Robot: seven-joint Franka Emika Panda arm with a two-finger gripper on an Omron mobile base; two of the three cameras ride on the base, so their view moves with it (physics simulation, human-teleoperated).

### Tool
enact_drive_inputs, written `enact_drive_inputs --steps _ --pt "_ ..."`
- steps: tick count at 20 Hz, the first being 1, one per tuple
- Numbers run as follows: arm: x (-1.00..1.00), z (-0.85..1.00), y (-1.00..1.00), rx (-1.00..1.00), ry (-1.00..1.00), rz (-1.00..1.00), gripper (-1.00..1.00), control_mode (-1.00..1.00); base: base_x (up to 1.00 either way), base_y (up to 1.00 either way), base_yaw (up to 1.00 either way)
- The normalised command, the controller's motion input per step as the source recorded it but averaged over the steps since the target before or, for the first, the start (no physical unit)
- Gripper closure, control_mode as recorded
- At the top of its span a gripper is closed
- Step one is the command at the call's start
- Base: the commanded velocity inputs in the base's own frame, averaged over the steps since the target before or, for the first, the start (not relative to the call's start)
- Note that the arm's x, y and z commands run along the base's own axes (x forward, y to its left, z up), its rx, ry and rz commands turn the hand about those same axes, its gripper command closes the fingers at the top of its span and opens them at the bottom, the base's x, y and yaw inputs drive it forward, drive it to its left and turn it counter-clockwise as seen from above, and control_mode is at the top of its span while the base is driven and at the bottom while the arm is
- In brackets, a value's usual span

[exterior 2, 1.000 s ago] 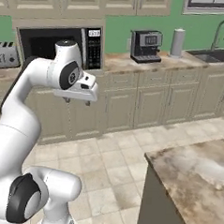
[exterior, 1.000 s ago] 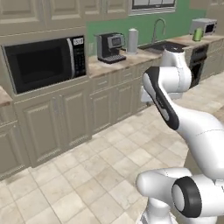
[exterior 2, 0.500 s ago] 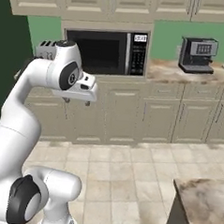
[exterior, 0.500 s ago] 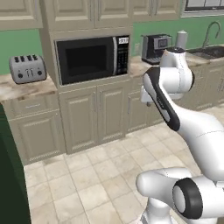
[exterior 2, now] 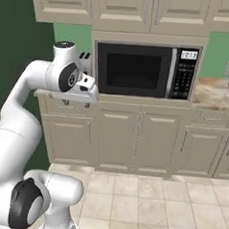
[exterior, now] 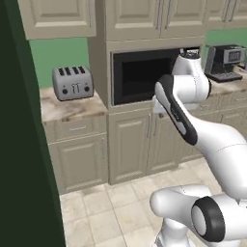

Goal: Navigate to the toaster.

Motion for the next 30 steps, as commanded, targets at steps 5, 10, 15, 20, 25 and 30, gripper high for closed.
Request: enact_drive_inputs --steps 5,10,15,20,25,30 --pt "0.00 0.00 0.00 0.00 0.00 0.00 -1.00 1.00 0.96 0.54 0.05" --pt "0.00 0.00 0.00 0.00 0.00 0.00 -1.00 1.00 0.93 0.24 0.08" --pt "0.00 0.00 0.00 0.00 0.00 0.00 -1.00 1.00 0.20 0.37 0.33" --pt "0.00 0.00 0.00 0.00 0.00 0.00 -1.00 1.00 0.25 0.35 0.27" --pt "0.00 0.00 0.00 0.00 0.00 0.00 -1.00 1.00 0.60 0.03 0.25" --pt "0.00 0.00 0.00 0.00 0.00 0.00 -1.00 1.00 0.52 0.04 0.20"
